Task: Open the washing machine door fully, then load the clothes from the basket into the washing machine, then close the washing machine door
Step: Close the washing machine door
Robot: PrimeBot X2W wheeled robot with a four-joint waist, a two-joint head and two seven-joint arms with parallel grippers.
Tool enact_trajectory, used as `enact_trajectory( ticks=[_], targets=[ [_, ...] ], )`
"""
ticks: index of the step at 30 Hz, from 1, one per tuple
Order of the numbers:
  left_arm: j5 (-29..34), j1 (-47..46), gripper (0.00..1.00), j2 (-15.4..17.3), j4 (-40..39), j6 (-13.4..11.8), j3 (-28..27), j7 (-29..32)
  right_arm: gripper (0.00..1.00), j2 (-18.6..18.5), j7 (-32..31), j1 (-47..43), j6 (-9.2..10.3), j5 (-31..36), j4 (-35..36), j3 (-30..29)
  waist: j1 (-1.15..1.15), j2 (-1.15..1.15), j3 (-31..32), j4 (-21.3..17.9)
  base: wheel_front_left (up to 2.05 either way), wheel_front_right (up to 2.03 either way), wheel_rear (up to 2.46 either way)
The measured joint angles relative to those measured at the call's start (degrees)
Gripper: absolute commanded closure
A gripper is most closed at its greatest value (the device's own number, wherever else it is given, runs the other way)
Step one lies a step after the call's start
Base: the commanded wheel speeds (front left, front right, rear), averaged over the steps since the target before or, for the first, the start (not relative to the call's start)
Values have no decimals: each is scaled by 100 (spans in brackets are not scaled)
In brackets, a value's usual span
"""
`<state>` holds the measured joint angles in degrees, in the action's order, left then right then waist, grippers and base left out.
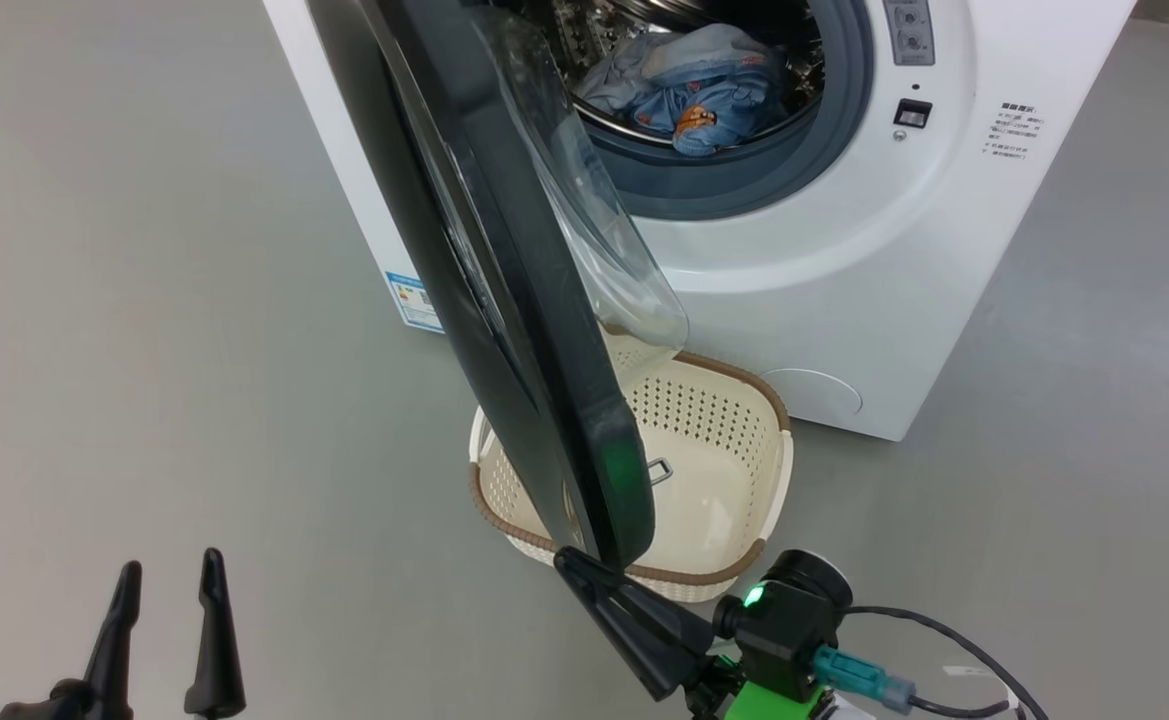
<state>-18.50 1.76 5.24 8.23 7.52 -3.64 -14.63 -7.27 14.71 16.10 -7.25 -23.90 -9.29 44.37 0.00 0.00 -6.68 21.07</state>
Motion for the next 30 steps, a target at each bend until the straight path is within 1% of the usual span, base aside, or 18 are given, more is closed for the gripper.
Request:
enact_trajectory(
  ticks=[8, 14, 20, 30],
  targets=[
    [0, -2, 0, -7, 46, 0, 64, 0, 100, 90, 0, 241, 0, -36, -287, -23, 0, 0, -28, 43, 0, 0, 0],
    [0, -2, 0, -15, 45, 0, 77, 0, 100, 151, 0, 266, -8, -34, -353, -124, 0, 0, -79, 39, 0, 0, 0],
    [2, -7, 0, -34, 41, 0, 78, 0, 100, 155, 0, 348, -27, -16, -400, -412, 0, 0, -205, -34, 0, 0, 0],
    [12, -155, 0, -52, -18, 0, 124, 0, 100, -15, 0, 688, -26, 80, -532, -1092, 0, 0, -475, -149, 0, 0, 0]
  ],
)
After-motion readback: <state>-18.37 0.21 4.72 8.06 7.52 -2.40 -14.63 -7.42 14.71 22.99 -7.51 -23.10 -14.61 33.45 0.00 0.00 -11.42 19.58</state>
